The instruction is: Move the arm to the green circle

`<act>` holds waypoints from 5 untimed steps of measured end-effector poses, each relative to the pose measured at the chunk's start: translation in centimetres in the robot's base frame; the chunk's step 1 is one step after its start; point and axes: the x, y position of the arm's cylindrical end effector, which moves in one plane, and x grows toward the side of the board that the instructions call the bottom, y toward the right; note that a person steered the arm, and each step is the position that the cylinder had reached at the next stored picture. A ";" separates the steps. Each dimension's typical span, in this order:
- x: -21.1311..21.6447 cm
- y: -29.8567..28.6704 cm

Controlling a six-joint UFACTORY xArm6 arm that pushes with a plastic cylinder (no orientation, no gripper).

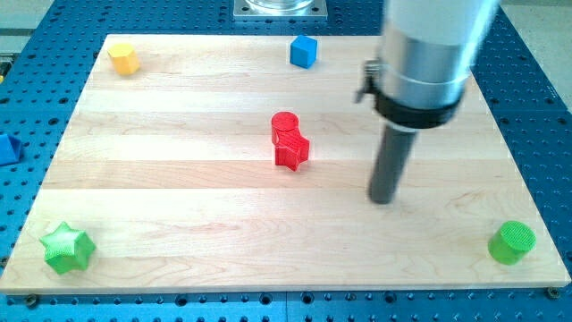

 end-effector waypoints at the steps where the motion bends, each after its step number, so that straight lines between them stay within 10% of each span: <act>1: -1.0 4.9; 5: 8.1 17.8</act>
